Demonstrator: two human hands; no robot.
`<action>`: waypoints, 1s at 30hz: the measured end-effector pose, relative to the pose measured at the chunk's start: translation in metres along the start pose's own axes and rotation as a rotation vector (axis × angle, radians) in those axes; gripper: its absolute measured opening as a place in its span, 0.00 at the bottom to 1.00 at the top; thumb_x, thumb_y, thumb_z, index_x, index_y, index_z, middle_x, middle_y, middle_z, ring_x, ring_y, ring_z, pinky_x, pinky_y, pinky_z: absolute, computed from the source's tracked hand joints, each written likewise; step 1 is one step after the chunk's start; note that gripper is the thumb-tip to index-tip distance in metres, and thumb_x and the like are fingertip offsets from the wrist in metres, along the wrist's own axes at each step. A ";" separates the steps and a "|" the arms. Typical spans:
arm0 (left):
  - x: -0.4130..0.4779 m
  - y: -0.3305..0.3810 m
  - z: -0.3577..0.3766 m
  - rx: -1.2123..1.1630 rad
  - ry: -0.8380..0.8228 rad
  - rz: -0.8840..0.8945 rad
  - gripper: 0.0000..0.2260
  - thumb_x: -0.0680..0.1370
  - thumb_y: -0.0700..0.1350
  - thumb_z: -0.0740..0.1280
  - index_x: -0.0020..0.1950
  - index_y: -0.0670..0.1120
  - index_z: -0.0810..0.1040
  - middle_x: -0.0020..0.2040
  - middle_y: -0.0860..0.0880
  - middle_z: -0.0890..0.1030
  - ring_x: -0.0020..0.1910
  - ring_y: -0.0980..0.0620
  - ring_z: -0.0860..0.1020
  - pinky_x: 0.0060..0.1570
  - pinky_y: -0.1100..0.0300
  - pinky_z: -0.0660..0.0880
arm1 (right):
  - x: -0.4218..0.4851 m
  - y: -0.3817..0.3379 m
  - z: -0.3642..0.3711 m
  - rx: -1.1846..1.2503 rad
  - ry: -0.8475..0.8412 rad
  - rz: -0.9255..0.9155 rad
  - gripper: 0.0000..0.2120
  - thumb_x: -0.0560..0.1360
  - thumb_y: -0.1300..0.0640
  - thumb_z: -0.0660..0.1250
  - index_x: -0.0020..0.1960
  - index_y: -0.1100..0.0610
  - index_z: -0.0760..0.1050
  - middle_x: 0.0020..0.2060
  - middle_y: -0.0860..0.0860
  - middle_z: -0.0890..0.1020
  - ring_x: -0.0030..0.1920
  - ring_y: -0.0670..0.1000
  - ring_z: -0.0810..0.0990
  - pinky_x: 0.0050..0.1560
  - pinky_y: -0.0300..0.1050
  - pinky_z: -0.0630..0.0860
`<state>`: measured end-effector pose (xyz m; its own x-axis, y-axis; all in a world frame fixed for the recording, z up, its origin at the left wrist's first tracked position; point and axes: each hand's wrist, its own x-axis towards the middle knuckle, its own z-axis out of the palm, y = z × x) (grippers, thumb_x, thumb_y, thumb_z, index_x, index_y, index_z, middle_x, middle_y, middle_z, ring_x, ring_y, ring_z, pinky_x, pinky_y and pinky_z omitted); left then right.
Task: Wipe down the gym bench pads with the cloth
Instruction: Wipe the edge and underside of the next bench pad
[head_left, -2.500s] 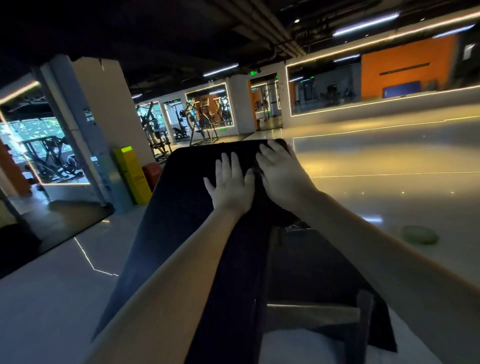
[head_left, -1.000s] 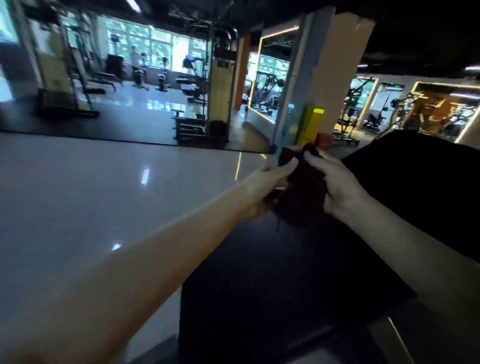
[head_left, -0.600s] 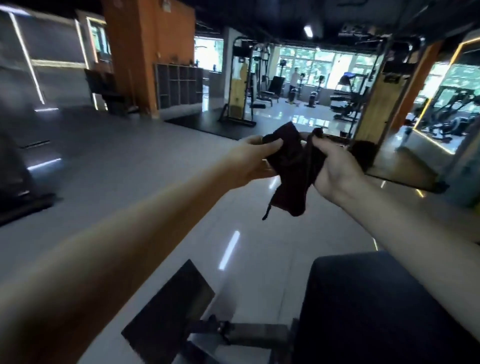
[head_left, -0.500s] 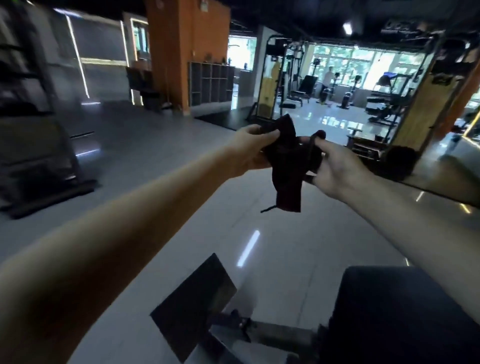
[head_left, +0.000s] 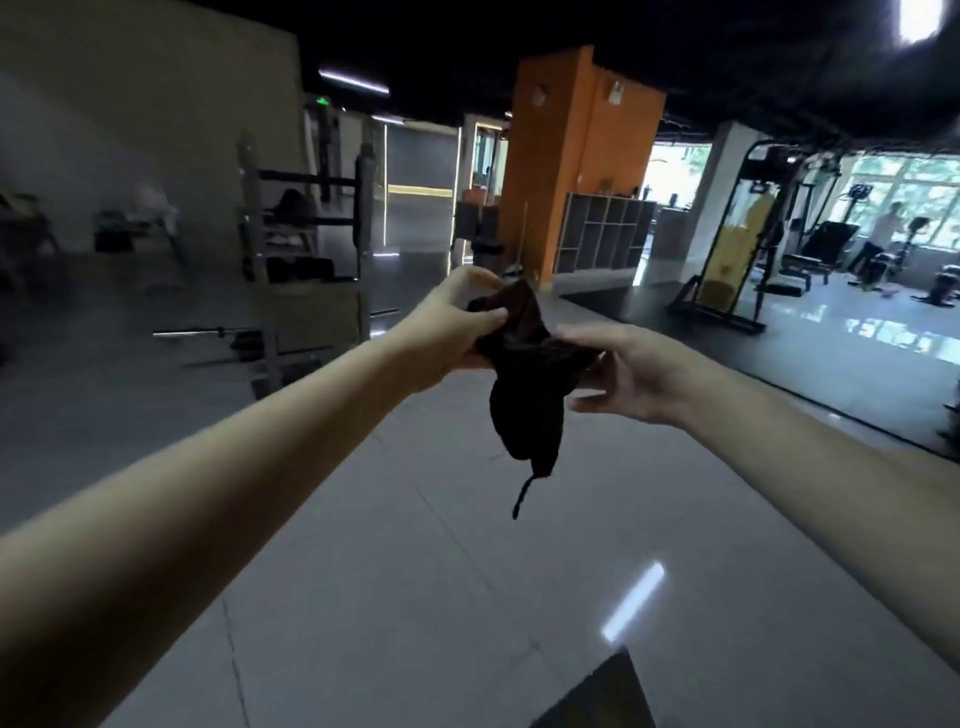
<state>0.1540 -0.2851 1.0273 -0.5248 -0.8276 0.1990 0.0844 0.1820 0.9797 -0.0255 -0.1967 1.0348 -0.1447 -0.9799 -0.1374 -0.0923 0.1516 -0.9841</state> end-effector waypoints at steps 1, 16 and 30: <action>0.008 0.001 -0.018 0.011 -0.012 0.009 0.09 0.82 0.35 0.62 0.58 0.47 0.74 0.51 0.42 0.79 0.44 0.48 0.83 0.40 0.55 0.82 | 0.020 -0.004 0.011 -0.073 -0.020 -0.039 0.04 0.73 0.56 0.70 0.48 0.55 0.78 0.39 0.50 0.81 0.43 0.49 0.81 0.43 0.45 0.76; 0.194 -0.016 -0.157 0.049 0.149 -0.007 0.18 0.80 0.38 0.67 0.69 0.47 0.69 0.45 0.42 0.80 0.27 0.56 0.80 0.28 0.65 0.77 | 0.286 -0.081 0.031 -0.425 0.068 -0.523 0.07 0.72 0.68 0.72 0.49 0.61 0.82 0.44 0.57 0.84 0.45 0.53 0.85 0.47 0.46 0.83; 0.542 -0.033 -0.120 -0.022 -0.319 -0.003 0.12 0.72 0.34 0.72 0.52 0.41 0.72 0.52 0.39 0.80 0.54 0.41 0.82 0.56 0.47 0.79 | 0.531 -0.155 -0.143 0.031 0.421 -0.373 0.10 0.78 0.53 0.68 0.47 0.61 0.81 0.47 0.59 0.84 0.51 0.58 0.83 0.58 0.52 0.78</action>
<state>-0.0319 -0.8032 1.1063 -0.7641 -0.6191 0.1812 0.0985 0.1656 0.9813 -0.2293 -0.7220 1.1302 -0.4893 -0.8291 0.2707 -0.1847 -0.2049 -0.9612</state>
